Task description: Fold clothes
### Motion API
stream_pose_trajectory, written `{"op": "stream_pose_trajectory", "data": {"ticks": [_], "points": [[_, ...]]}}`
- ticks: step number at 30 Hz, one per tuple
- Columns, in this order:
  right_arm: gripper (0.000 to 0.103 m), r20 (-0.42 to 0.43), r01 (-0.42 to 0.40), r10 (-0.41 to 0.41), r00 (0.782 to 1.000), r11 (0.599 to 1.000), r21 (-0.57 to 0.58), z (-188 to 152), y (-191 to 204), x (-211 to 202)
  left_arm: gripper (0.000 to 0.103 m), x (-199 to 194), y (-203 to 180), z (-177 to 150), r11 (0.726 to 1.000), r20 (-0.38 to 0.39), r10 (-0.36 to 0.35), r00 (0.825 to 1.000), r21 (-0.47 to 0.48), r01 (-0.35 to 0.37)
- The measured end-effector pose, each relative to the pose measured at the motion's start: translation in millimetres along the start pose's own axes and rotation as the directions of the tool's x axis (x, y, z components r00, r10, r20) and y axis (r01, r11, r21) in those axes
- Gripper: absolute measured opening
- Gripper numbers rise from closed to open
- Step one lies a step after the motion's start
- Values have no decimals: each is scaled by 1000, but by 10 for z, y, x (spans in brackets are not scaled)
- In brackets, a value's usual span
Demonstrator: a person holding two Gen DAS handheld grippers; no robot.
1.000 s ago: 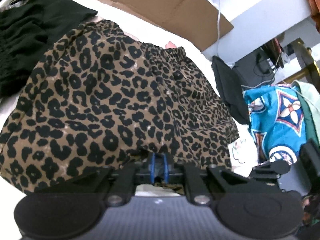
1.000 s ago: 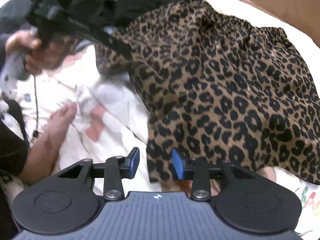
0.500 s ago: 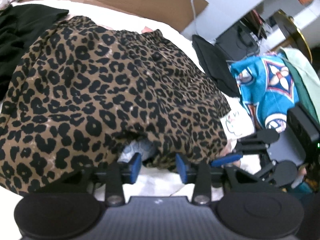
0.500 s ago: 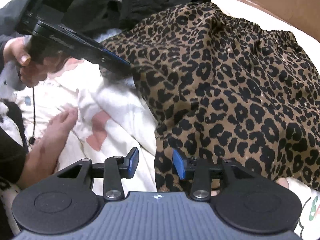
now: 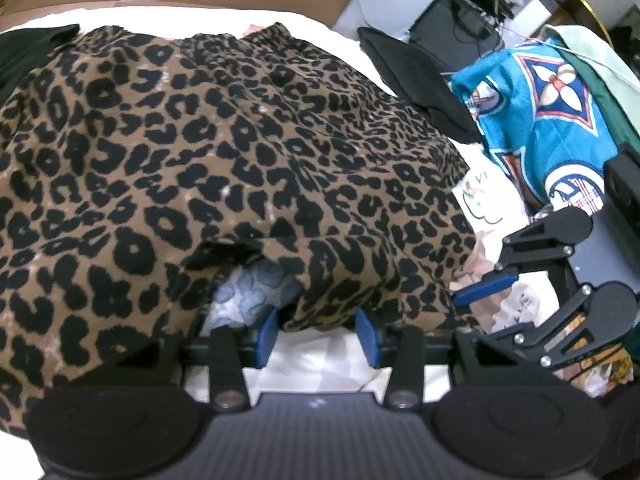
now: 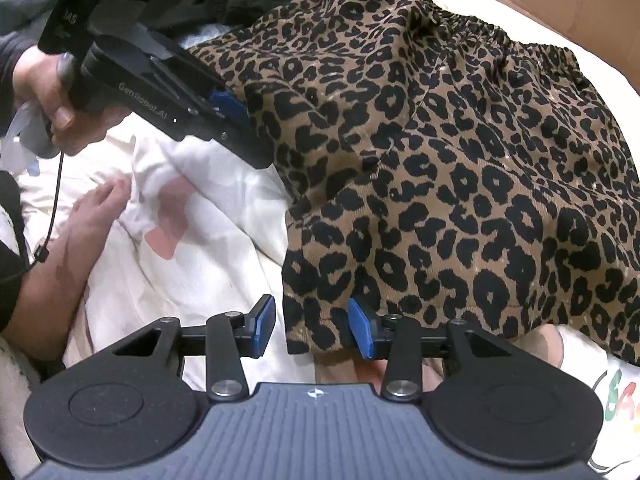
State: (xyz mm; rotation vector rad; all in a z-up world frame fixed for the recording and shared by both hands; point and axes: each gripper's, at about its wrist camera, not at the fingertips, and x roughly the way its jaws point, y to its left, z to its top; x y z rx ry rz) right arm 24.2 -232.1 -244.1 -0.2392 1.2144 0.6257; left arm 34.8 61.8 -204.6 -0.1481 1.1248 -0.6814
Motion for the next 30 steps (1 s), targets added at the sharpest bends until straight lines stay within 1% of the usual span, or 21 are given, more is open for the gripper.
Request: {"op": "stream_pose_trajectory", "data": {"ticks": [1,2,3,4,5,6,8,13,16,20,23,27,30], "points": [[47,-2,2,-2,1000,1000,-4,-10,1,7,25,4,-2,-7,1000,3,1,1000,1,-1],[46,-3,0,0,1000,1000,-6,-21,-1,9,16,11,-1,-15,1000,-1,-4,1000,-1,4],[37,-5,-2,2,1000,1000,-7,-31,-2,11,10,11,2,-24,1000,-9,-19,1000,-4,19],[30,-5,-6,6,1000,1000,-7,-38,-5,10,9,-7,-2,-32,999,-12,-42,999,-8,41],[18,-4,-11,11,1000,1000,-7,-41,-5,1,8,-41,-13,-39,998,-5,-66,998,-11,66],[9,-2,-13,13,1000,1000,-11,-43,0,-12,7,-80,-29,-40,996,0,-90,996,-14,90],[5,3,-19,19,1000,1000,-24,-48,16,-45,6,-163,-66,-32,990,2,-136,991,-22,136],[4,14,-48,49,999,998,-32,-19,49,-177,6,-367,-183,4,970,13,-239,971,-39,239],[3,29,-57,58,998,998,-35,9,60,-290,6,-432,-243,30,960,25,-275,961,-53,276],[3,64,-55,56,996,998,-19,88,19,-504,6,-480,-251,82,950,46,-295,955,-90,298],[3,96,-35,36,995,999,-13,152,-30,-654,6,-558,-183,160,936,87,-317,944,-131,326],[3,127,-22,22,992,1000,-4,217,-93,-790,6,-680,-104,290,923,148,-326,934,-165,348],[3,148,-14,14,989,1000,-4,254,-128,-865,6,-758,-47,393,921,186,-320,929,-170,351]]}}
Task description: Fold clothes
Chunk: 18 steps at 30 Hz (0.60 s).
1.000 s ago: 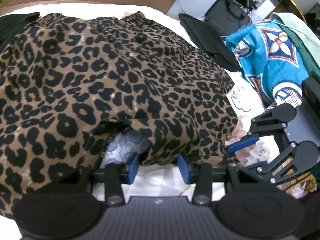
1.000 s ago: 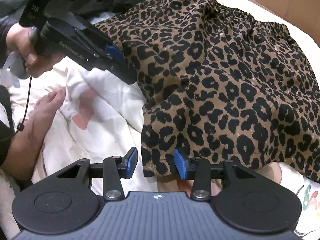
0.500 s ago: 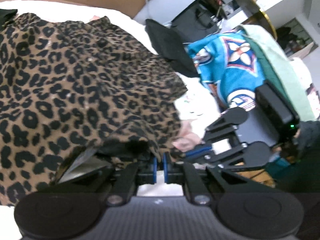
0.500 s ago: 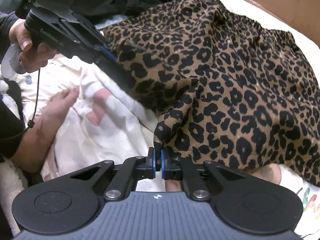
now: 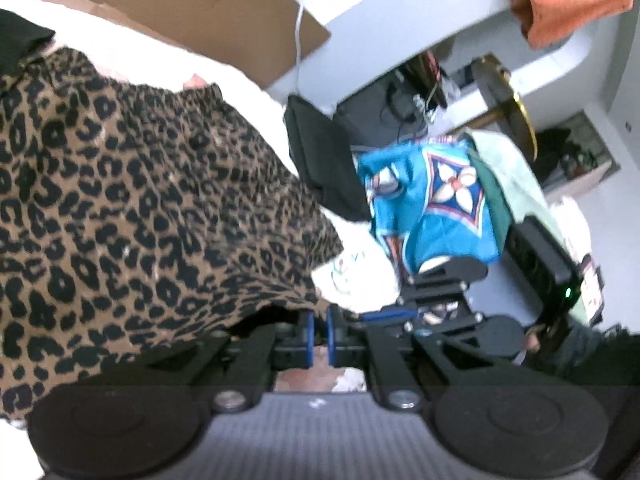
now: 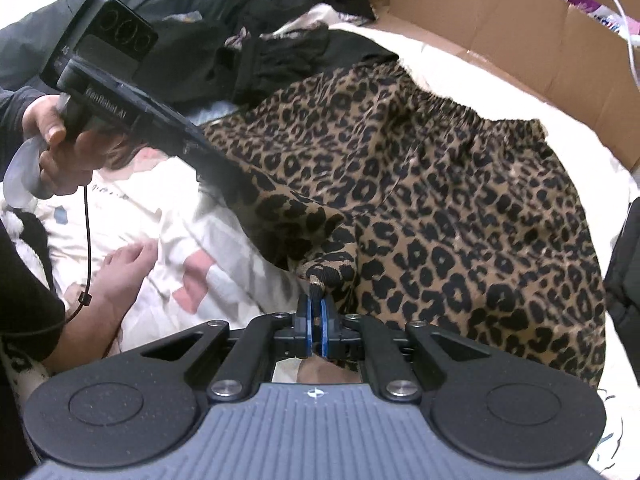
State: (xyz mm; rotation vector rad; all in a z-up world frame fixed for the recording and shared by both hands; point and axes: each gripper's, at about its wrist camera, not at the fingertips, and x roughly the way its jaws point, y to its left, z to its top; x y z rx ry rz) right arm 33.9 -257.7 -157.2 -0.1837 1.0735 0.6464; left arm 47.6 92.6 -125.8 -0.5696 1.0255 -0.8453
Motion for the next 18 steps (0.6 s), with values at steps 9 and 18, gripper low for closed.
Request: {"op": "stream_pose_trajectory", "data": {"ticks": [9,18], "points": [[3,37,30,-31,999,999,19,125,-122,-105,6,58,8,285,1000,25,-13,1000,-15,14],[10,-101,-58,67,993,994,89,-33,-134,145,7,401,135,-118,997,-140,25,990,-73,-36]]}}
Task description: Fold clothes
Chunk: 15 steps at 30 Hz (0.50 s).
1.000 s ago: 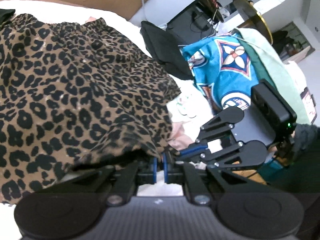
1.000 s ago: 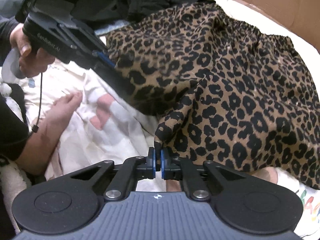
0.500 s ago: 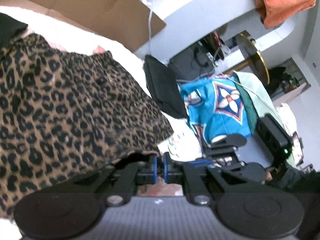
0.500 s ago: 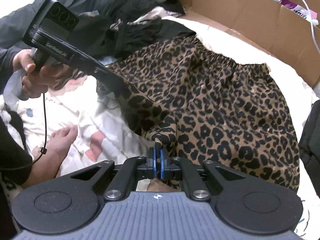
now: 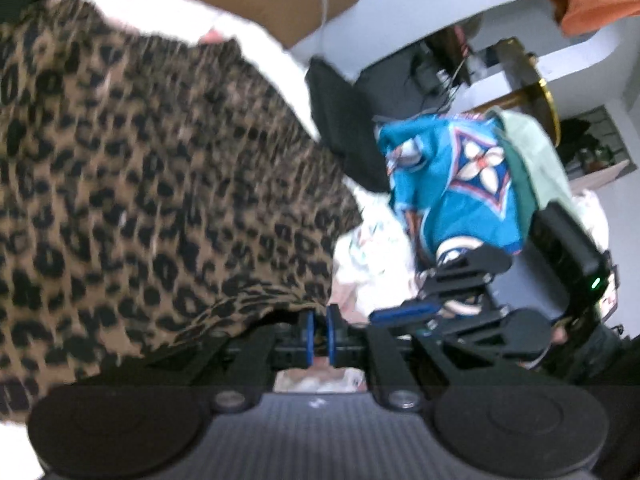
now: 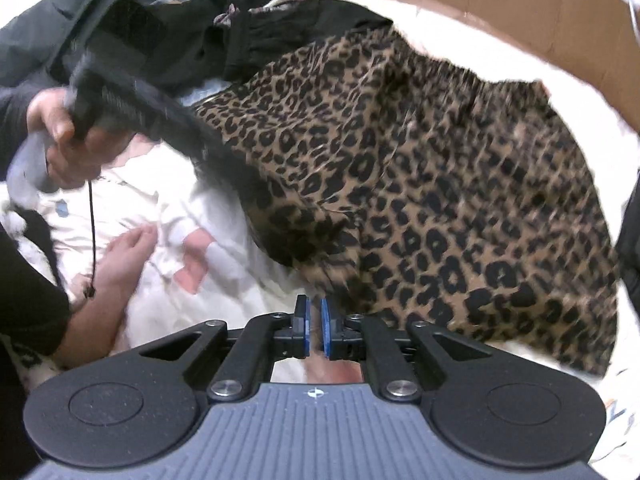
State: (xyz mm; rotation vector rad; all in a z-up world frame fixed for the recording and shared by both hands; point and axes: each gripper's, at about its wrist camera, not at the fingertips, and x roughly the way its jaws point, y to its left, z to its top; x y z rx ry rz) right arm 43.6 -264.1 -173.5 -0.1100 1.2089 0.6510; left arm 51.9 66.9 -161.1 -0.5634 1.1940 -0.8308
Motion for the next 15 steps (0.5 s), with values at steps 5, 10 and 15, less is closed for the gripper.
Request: {"op": "stream_pose_trajectory", "data": {"ticks": [5,10,15], "points": [[44,33,-108,105,994,987,123,-58,-26,76,7,46,34,-121,1000,-20,0,1000,-15,-1],[44,68,-198,187,980,951,236,-194,6,283,7,-16,86,-169,999,-8,-6,1000,-51,5],[45,113,-260,235,965,894,364,-332,-34,502,10,-41,206,-264,996,-26,34,999,-80,-36]]}}
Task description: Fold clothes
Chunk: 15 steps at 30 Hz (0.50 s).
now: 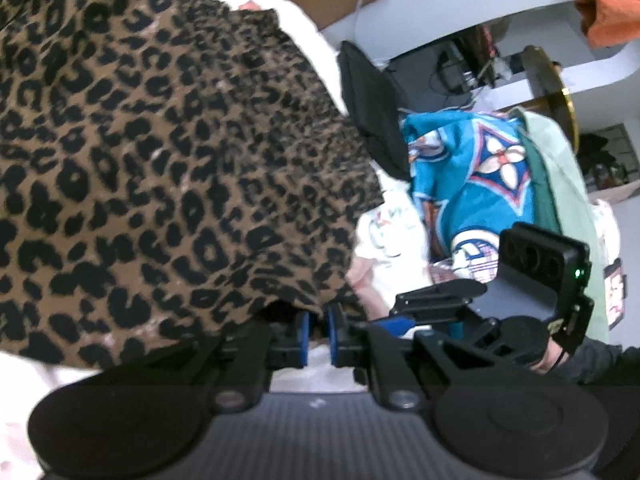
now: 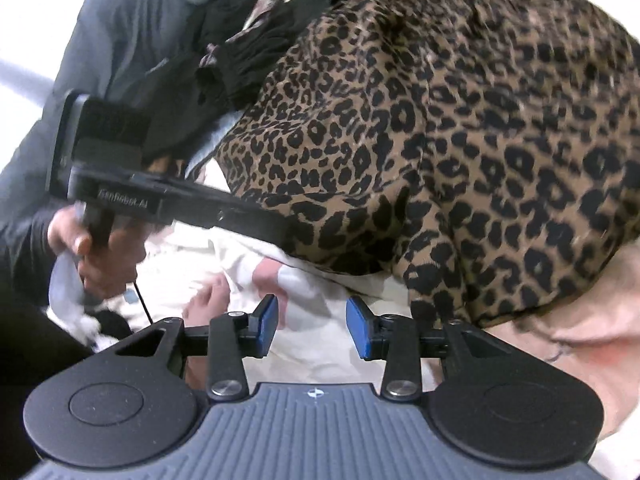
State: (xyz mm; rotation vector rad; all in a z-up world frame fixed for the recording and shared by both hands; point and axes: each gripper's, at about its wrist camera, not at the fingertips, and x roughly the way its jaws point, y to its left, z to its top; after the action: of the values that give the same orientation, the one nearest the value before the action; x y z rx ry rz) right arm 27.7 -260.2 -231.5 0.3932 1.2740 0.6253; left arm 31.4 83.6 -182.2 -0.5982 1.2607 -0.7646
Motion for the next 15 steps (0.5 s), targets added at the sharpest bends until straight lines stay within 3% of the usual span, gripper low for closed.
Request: {"op": "stream_pose_trajectory", "data": {"ticks": [9,15], "points": [[50,61,-84,72,996,970,227,-165,-265,235,11,-20,227,-47,996,1,49,999,-70,-49],[52,108,-166,134,985,907,388,-172,-380,413,16,-34,274,-1,996,-1,49,999,-81,-49]]}}
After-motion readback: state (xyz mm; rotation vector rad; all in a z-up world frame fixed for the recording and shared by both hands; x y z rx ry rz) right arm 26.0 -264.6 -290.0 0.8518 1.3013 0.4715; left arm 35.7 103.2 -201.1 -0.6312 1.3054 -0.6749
